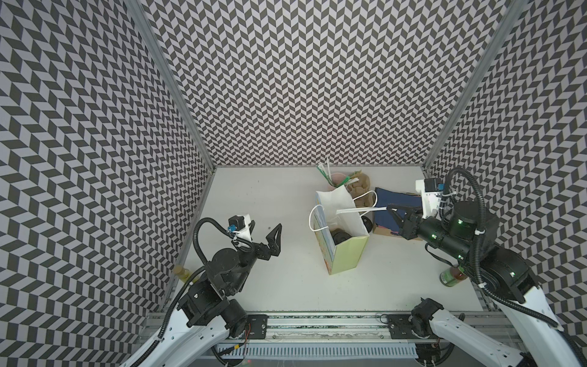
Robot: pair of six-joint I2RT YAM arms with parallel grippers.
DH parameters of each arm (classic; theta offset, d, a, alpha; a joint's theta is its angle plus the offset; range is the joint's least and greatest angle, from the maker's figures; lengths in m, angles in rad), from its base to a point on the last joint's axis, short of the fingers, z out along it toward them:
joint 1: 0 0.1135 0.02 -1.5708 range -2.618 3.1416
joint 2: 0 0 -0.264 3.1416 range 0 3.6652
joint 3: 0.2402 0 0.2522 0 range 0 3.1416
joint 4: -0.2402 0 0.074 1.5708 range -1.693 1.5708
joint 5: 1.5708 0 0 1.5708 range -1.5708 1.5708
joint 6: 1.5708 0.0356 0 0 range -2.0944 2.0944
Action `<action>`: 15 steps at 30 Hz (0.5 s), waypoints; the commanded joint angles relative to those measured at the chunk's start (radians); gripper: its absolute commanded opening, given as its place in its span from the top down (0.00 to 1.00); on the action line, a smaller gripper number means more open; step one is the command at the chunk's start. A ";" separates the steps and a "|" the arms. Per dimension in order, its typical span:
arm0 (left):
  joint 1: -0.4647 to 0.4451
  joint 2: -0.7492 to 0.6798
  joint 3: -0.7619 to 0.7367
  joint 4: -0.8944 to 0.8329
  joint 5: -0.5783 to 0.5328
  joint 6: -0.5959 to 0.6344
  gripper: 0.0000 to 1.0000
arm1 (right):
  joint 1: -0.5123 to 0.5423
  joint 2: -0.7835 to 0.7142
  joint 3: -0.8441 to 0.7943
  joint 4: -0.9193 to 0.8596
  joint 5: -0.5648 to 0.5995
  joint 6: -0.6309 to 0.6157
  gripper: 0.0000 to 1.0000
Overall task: Pack the takeout coffee
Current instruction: 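Carry the white straw over the gift bag opening with the right gripper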
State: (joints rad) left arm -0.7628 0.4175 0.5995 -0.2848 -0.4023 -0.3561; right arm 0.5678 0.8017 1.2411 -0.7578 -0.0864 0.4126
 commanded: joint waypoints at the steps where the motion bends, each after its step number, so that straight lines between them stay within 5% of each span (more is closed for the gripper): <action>1: 0.007 0.010 0.001 0.013 0.005 0.006 0.00 | 0.080 0.026 0.005 0.006 0.106 -0.017 1.00; 10: 0.008 0.012 0.000 0.014 0.002 0.007 0.00 | 0.332 0.192 0.076 -0.069 0.434 0.034 1.00; 15: 0.010 0.012 -0.001 0.015 0.002 0.008 0.00 | 0.396 0.297 0.149 -0.090 0.496 0.048 1.00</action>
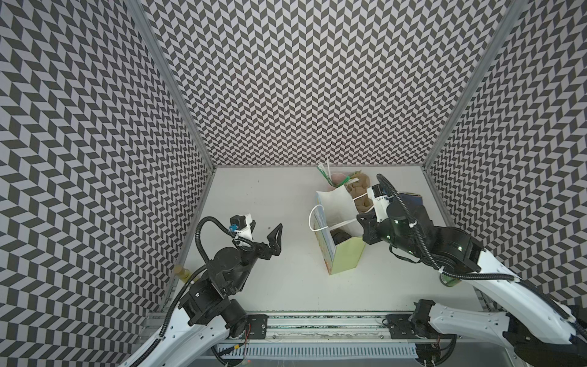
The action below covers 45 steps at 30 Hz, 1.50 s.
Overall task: Pack the takeout coffee
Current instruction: 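Carry the white straw over the gift bag opening with the right gripper, then lower the straw into the bag and open the right gripper, then raise the right gripper out of the bag toward the napkin stack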
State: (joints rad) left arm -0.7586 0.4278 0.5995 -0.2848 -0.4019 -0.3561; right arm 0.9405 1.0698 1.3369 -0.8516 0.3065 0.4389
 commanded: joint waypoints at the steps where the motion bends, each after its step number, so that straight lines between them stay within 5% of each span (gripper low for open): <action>1: 0.005 0.002 -0.001 0.015 0.002 0.009 0.00 | 0.030 0.049 0.063 0.001 0.110 0.019 1.00; 22: 0.005 -0.008 -0.003 0.016 0.005 0.009 0.00 | 0.034 0.351 0.180 0.043 0.151 -0.024 0.99; 34: 0.006 -0.013 -0.003 0.018 0.011 0.010 0.00 | 0.005 0.429 0.272 -0.013 0.114 -0.007 0.70; 40: 0.005 -0.013 -0.003 0.019 0.014 0.012 0.00 | -0.004 0.439 0.354 -0.052 0.130 -0.016 0.66; 45: 0.005 -0.015 -0.005 0.020 0.014 0.012 0.00 | -0.046 0.406 0.429 -0.082 0.162 -0.016 0.50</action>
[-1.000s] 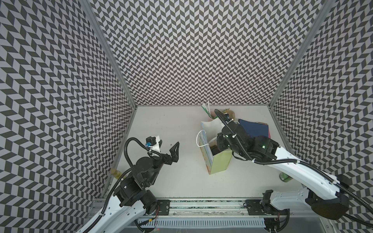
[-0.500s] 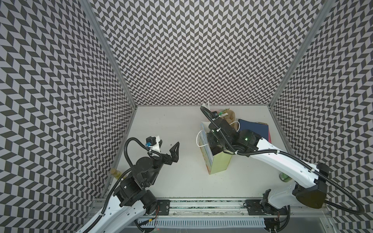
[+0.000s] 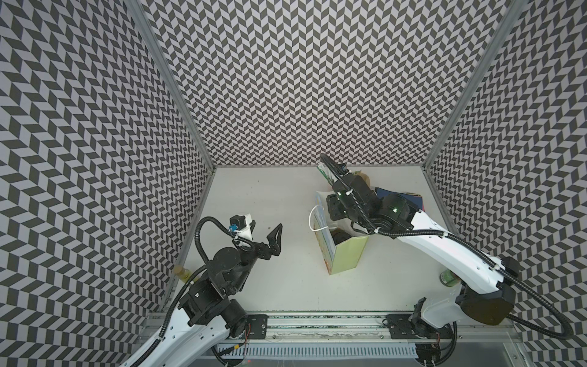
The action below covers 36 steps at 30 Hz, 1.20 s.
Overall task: Pack the takeout coffee
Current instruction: 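Raise the right gripper out of the bag toward the napkin stack, then lower the right gripper onto the blue napkin stack to grasp it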
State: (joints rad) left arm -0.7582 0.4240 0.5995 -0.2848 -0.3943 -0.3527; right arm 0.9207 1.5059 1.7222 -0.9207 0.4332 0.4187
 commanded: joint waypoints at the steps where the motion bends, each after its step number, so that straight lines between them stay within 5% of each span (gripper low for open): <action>1: 0.005 -0.013 -0.006 0.021 0.006 0.009 0.00 | -0.041 -0.046 0.055 -0.016 0.043 0.003 0.44; 8: 0.005 -0.005 -0.007 0.022 0.012 0.012 0.00 | -0.265 -0.177 0.026 -0.012 -0.006 0.062 0.07; 11: 0.005 -0.008 -0.007 0.021 0.014 0.012 0.00 | -0.366 -0.205 -0.015 -0.026 -0.004 0.113 0.00; 23: 0.004 -0.020 -0.009 0.022 0.017 0.012 0.00 | -0.775 -0.195 -0.304 0.093 -0.262 0.221 0.01; 36: 0.004 -0.022 -0.014 0.029 0.028 0.015 0.00 | -0.856 0.004 -0.500 0.283 -0.226 0.289 0.01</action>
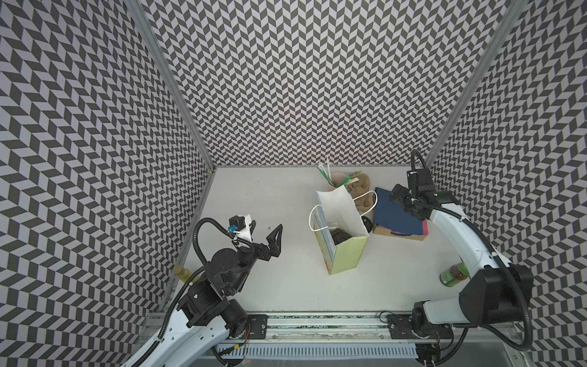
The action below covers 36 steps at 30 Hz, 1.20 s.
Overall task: Pack the takeout coffee
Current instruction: 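Lower the right gripper onto the blue napkin stack to grasp it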
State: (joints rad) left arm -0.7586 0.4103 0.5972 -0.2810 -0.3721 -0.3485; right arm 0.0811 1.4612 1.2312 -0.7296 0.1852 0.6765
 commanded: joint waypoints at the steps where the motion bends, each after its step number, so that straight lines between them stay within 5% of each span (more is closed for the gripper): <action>1: 0.004 -0.009 -0.012 0.025 0.007 0.011 0.00 | -0.018 0.081 -0.004 0.092 0.021 0.029 0.01; 7: 0.004 -0.006 -0.013 0.026 0.006 0.012 0.00 | -0.029 0.233 0.041 0.102 -0.060 -0.010 0.02; 23: 0.004 0.000 -0.017 0.030 0.012 0.014 0.00 | -0.031 0.344 0.000 0.252 -0.134 -0.040 0.13; 36: 0.004 0.000 -0.019 0.032 0.013 0.015 0.00 | -0.029 0.366 -0.044 0.310 -0.147 -0.044 0.41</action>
State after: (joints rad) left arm -0.7586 0.4114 0.5892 -0.2749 -0.3679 -0.3370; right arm 0.0555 1.8118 1.2072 -0.4667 0.0494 0.6304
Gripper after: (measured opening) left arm 0.998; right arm 0.594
